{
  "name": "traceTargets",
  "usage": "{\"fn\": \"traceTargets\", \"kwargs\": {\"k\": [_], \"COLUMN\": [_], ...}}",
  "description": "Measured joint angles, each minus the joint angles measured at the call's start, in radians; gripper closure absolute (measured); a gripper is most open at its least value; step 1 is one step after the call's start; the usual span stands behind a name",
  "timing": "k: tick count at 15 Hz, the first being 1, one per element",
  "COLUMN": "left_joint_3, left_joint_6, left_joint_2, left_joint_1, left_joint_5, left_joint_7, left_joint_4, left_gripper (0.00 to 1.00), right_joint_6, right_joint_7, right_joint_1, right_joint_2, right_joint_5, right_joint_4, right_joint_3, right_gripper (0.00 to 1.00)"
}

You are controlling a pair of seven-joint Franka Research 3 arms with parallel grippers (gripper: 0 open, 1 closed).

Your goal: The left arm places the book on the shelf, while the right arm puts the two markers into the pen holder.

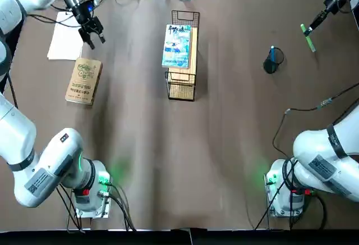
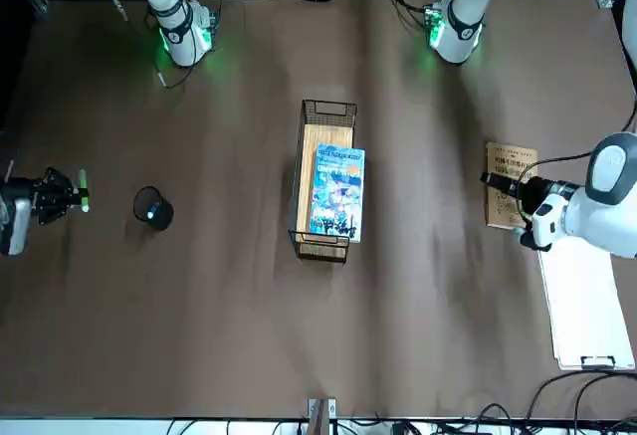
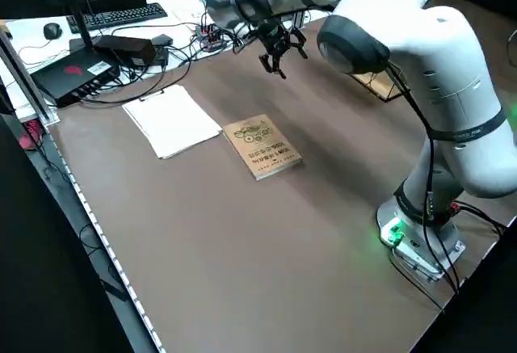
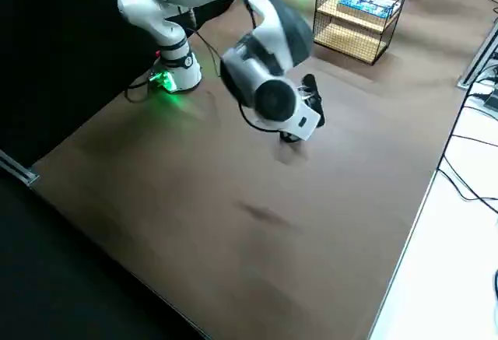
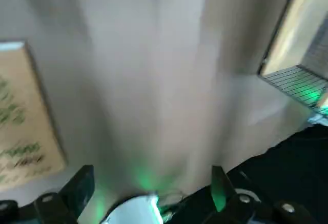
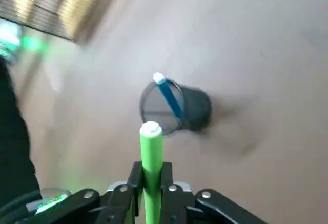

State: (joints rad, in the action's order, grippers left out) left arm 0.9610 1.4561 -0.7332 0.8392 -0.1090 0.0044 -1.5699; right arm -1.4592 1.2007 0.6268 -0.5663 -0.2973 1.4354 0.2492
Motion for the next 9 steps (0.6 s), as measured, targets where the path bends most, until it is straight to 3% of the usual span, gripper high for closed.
{"fn": "traceTargets", "kwargs": {"k": [3,5,9], "left_joint_3": [0.025,-0.01,-0.285], "left_joint_6": [-0.08,-0.09,-0.101], "left_joint_2": [0.046,0.142,0.406], "left_joint_1": [-0.015,-0.052,-0.283], "left_joint_5": [-0.063,-0.069,-0.069], "left_joint_7": [-0.083,-0.102,-0.1], "left_joint_4": [0.038,0.061,0.103], "left_gripper": [0.0,0.0,0.0], "right_joint_6": [0.033,0.038,0.038], "right_joint_7": [0.13,0.227,0.415], "right_joint_1": [0.031,0.043,0.07], "right_joint_2": [-0.004,-0.015,-0.048], "right_joint_5": [-0.156,-0.236,-0.395], "right_joint_4": [0.015,0.042,0.133], "right_joint_3": [0.0,0.0,0.0], "right_gripper": [0.82,0.82,0.82]}}
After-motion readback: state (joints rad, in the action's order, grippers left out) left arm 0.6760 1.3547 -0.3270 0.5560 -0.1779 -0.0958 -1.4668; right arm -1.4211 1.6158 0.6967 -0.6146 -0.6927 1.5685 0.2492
